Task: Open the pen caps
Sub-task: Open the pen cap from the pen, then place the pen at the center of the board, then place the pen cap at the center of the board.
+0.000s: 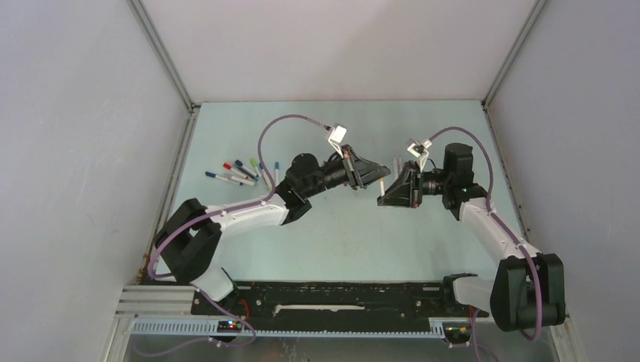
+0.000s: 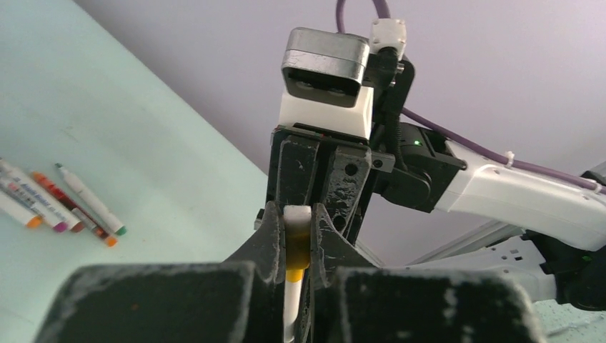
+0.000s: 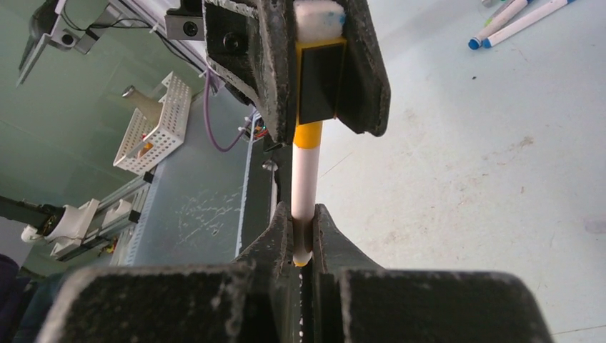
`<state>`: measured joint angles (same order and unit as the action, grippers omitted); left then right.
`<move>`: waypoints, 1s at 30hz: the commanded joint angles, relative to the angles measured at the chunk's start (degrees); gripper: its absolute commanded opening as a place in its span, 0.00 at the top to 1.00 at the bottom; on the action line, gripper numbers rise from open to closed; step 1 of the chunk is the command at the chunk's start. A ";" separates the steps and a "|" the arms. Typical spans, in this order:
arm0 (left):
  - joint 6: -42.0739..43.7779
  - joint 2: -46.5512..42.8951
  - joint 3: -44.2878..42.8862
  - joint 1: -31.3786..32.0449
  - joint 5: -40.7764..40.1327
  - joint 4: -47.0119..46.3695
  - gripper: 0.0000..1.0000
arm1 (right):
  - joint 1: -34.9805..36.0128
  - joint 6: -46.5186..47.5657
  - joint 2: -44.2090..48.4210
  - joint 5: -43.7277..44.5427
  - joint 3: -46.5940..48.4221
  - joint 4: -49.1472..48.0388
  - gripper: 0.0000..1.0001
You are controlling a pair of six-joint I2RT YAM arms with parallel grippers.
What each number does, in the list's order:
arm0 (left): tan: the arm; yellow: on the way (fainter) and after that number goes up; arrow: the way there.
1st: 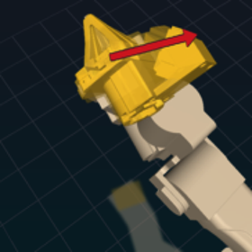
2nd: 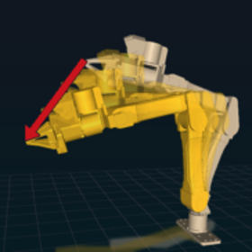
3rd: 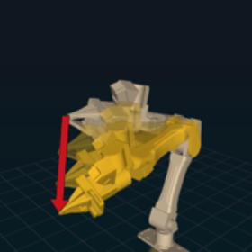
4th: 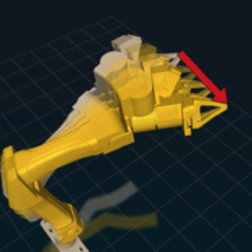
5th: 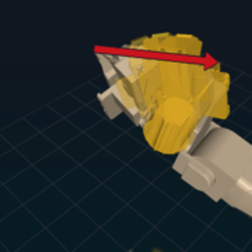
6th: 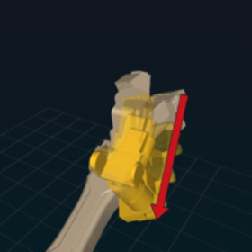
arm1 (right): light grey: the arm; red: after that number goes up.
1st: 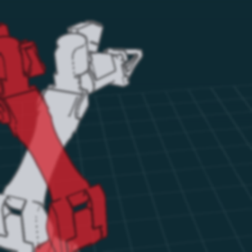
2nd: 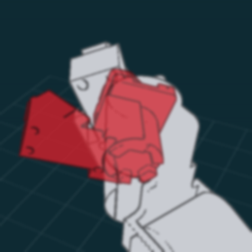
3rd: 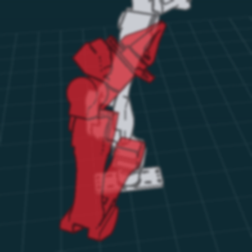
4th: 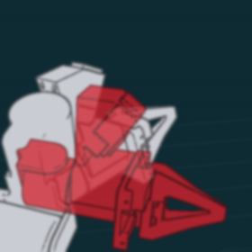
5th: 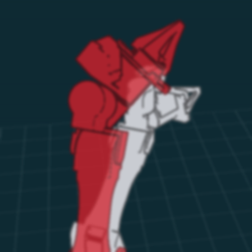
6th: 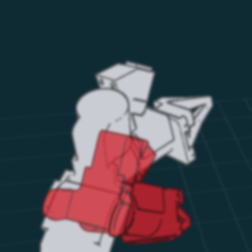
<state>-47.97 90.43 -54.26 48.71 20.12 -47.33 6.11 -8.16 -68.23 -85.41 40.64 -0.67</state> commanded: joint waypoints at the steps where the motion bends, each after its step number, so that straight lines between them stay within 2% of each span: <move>1: 3.74 -5.57 -7.37 -8.09 -10.94 -3.72 1.00 | 2.66 0.08 -2.08 -2.16 0.31 -1.29 1.00; 6: -1.61 -5.85 -7.87 -15.04 -17.51 -9.44 1.00 | 3.98 0.12 -4.76 -1.65 0.31 -0.99 1.00; 12: 1.60 -8.65 -8.41 -17.74 -19.93 -8.11 1.00 | 6.79 1.87 -7.78 0.85 0.86 1.19 1.00; 14: 2.83 -9.87 -7.90 -18.06 -19.22 -7.12 1.00 | 6.81 7.30 -8.53 2.99 3.15 8.28 1.00; 17: 4.59 -12.28 -5.12 -18.29 -16.78 -4.58 1.00 | 6.54 25.81 -7.80 11.55 9.13 28.03 1.00; 20: 5.09 -14.81 -0.63 -18.38 -13.01 -0.25 1.00 | 5.62 33.28 -5.17 23.57 10.07 31.89 1.00; 25: 4.43 -17.13 4.00 -18.19 -5.01 11.23 1.00 | -1.60 33.12 -3.00 28.81 10.03 31.38 1.00; 30: 8.23 -16.25 4.00 -14.46 -5.23 24.27 0.98 | -8.68 23.69 -3.57 39.98 8.91 24.89 1.00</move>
<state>-44.47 74.35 -50.43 31.18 12.67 -35.16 1.41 20.32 -72.14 -56.21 48.60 28.08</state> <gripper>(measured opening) 0.082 0.057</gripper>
